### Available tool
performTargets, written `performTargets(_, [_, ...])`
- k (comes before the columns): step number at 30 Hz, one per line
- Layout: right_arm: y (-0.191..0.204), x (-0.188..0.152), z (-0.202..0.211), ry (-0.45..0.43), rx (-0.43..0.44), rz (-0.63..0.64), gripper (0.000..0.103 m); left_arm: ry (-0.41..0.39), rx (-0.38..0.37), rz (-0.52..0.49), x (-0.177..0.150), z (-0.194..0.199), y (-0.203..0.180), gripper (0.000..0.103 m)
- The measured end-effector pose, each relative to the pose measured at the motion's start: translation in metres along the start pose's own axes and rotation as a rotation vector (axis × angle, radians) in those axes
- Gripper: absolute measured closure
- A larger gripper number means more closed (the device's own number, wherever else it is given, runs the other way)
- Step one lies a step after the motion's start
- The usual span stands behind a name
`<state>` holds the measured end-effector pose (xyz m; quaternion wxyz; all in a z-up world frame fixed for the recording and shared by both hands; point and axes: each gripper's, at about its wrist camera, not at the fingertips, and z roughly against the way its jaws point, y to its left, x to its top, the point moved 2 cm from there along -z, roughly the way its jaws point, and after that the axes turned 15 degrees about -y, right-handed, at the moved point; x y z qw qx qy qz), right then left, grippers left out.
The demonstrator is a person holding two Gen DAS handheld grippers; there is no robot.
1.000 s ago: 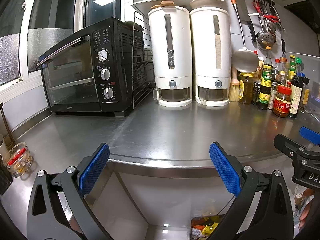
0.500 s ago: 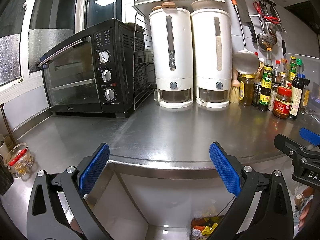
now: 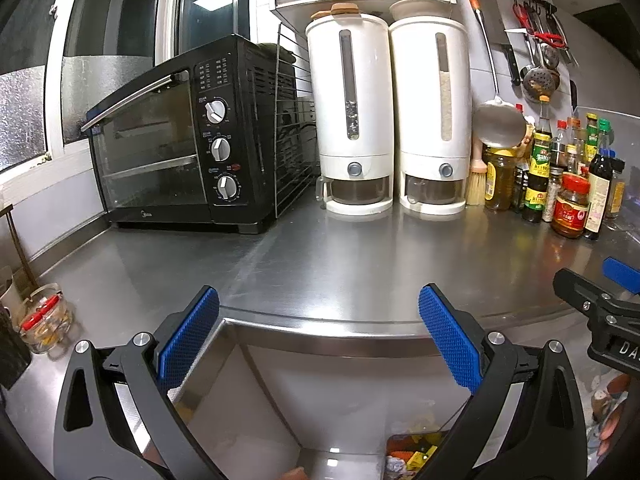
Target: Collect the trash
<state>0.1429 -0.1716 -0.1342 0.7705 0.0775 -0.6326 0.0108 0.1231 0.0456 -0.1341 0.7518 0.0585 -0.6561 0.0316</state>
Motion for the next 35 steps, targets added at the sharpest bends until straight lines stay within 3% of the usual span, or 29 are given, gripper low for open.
performTargets(10, [0.002, -0.001, -0.004, 0.009, 0.0, 0.006, 0.003, 0.042, 0.001, 0.047, -0.004, -0.004, 0.007, 0.008])
performTargets(17, [0.001, -0.003, -0.006, 0.019, -0.002, 0.007, 0.003, 0.037, -0.041, 0.073, -0.003, -0.004, 0.005, 0.008])
performTargets(35, [0.001, -0.001, -0.006, 0.017, -0.002, 0.006, 0.003, 0.023, -0.036, 0.02, -0.002, -0.001, -0.003, 0.008])
